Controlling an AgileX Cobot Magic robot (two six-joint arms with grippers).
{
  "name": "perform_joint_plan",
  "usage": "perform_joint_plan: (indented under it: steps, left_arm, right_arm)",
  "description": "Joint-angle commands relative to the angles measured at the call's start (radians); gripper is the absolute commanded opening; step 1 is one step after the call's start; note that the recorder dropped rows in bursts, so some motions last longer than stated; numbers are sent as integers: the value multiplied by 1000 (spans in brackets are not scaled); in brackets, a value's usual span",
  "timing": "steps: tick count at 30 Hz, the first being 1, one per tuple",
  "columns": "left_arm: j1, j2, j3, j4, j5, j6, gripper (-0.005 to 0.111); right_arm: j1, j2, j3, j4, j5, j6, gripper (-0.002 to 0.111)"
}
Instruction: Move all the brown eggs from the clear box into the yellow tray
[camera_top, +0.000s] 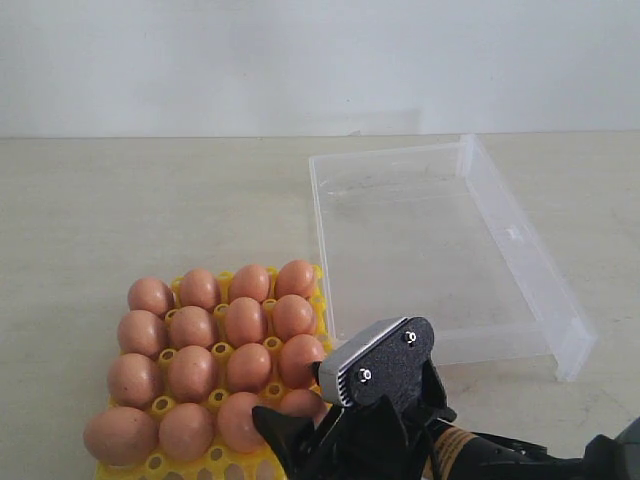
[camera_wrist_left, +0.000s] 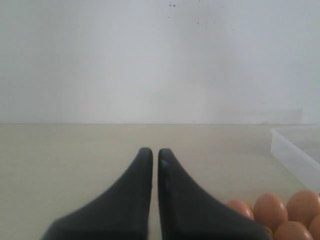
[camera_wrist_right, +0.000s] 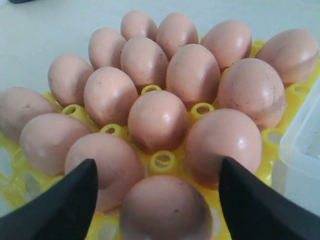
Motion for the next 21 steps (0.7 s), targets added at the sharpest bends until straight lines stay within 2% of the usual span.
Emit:
perform_joint_plan:
  steps: [1,4,6,7,9,10,11,15,16,17,18,21]
  left_arm:
    - [3,-3,4,0,0,3,4]
    - [3,-3,4,0,0,3,4]
    - [3,-3,4,0,0,3,4]
    - [3,-3,4,0,0,3,4]
    - [3,-3,4,0,0,3,4]
    - [3,-3,4,0,0,3,4]
    - [3,-3,4,0,0,3,4]
    - [3,-3,4,0,0,3,4]
    - [3,-3,4,0,0,3,4]
    - [3,-3,4,0,0,3,4]
    - [3,-3,4,0,0,3,4]
    - [3,-3,4,0,0,3,4]
  right_arm:
    - [3,-13,-1,-5,-62,1,62]
    - [3,-104,-1,24,-146,-54,62]
    - [3,-193,-1,175,-146,-74,57]
    - [3,-250,-1,298,-146,-101,50]
    - [0,-359,-1,600,-130,-272,27]
    - [-1,-403,-1,815,-140,-418,11]
    - [-14,-442,-1,1020,-146,-562,0]
    - [-153,-596,1,1497,-146,-1248,1]
    - [-190,-648,1,1576,-146,-1421,1]
    - [-226,-702,7,1576,-146,-1537,1]
    - [-247,-761,19,1576,-146,-1577,1]
    - [-272,-949,19,1576,-146,-1465,1]
